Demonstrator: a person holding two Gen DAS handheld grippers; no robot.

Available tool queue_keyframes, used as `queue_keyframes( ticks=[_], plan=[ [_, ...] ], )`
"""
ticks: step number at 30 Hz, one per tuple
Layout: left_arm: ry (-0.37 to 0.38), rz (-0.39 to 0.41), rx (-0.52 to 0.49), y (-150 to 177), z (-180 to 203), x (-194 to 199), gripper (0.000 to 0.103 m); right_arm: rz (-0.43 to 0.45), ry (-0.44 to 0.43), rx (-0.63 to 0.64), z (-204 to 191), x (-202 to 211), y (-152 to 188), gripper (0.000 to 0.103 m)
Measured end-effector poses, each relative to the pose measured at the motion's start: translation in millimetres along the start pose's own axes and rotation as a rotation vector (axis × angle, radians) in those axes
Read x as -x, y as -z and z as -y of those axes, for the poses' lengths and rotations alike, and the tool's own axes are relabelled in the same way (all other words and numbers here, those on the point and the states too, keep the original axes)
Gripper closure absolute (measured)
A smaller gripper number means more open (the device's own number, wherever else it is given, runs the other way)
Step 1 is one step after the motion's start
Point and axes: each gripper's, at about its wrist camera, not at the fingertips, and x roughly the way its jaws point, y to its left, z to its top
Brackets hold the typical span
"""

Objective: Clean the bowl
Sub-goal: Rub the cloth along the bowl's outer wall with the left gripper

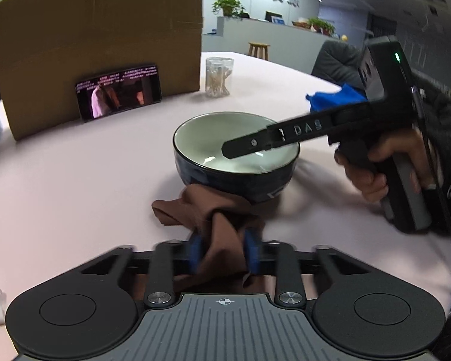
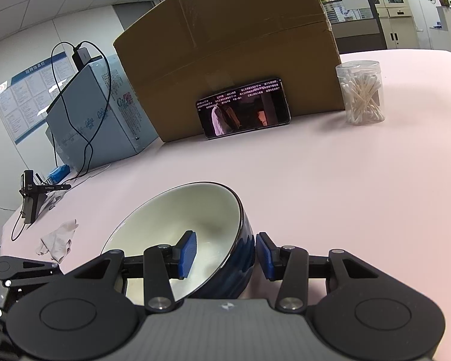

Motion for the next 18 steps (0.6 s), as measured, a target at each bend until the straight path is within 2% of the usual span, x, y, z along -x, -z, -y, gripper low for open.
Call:
queue_keyframes(
  ticks=[4, 6, 7, 10, 15, 18],
  plan=[
    [-0.02, 0.042, 0.081, 3.4, -11.3, 4.2, 0.092, -0.001, -0.002, -0.001, 0.1, -0.1, 0.2, 0.056],
    [-0.056, 0.121, 0.198, 2.8, -25.5, 8.2, 0.093, -0.002, -0.002, 0.0, 0.0, -0.3, 0.3, 0.056],
    [-0.045, 0.158, 0.26, 2.7, -31.8, 9.3, 0.093, -0.002, -0.003, 0.001, -0.2, -0.4, 0.4, 0.056],
    [0.027, 0.228, 0.388, 3.5, -43.9, 9.8, 0.093, -0.001, -0.004, 0.0, -0.2, -0.2, 0.6, 0.056],
    [0.15, 0.256, 0.513, 9.9, -52.3, 8.8, 0.095, -0.001, -0.006, 0.0, -0.1, 0.0, 1.1, 0.056],
    [0.208, 0.244, 0.508, 12.0, -48.5, 9.7, 0.094, -0.001, -0.007, 0.001, -0.3, 0.1, 1.6, 0.056]
  ],
)
